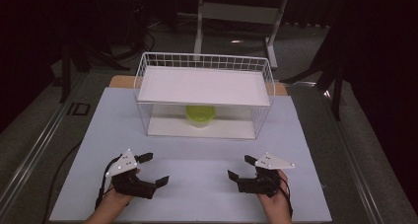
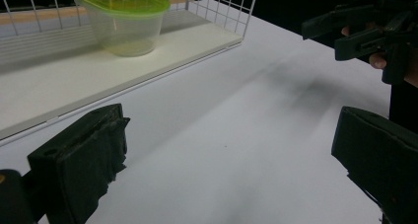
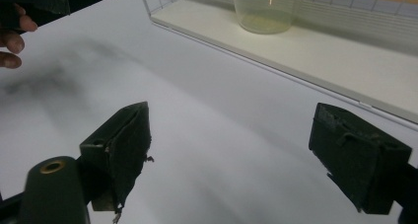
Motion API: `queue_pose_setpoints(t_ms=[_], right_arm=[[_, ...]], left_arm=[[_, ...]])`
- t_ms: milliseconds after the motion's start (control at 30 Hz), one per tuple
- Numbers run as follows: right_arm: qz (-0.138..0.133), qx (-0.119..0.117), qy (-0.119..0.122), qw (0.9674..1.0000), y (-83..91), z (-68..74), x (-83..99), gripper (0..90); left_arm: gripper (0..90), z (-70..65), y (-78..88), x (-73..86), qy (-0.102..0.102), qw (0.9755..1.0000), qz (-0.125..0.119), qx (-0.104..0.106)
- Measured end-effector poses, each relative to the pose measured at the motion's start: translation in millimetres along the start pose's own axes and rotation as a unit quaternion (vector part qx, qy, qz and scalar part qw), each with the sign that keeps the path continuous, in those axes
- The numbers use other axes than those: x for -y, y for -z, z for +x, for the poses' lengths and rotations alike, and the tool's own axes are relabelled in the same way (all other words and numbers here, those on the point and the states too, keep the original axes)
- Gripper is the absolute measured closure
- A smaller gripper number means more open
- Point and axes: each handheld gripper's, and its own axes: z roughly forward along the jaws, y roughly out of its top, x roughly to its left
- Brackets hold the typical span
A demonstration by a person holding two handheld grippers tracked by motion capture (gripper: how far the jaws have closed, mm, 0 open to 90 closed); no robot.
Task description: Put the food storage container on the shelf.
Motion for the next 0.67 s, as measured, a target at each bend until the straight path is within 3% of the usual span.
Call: queue_pose_setpoints(t_ms=[233,400,500,667], right_arm=[[-0.005,0.009,0.004,0.9999,1.5,-5.1,6.4,16.0],[-0.001,0.018,0.023,0.9996,0.0,-7.1,8.2,16.1],[-0.004,0.018,0.023,0.9996,0.2,-9.0,8.2,16.0],[-0.008,0.014,0.017,0.9997,-0.5,-10.8,8.0,16.1]], left_arm=[[1.2,0.2,-1.4,6.0,-0.014,0.9999,0.005,-0.006],[1.1,4.3,-2.4,9.9,-0.006,1.0000,0.005,-0.005],[1.2,6.0,-1.4,8.6,0.000,1.0000,-0.001,-0.006],[1.1,4.2,-0.8,7.7,-0.006,1.0000,-0.006,-0.003]])
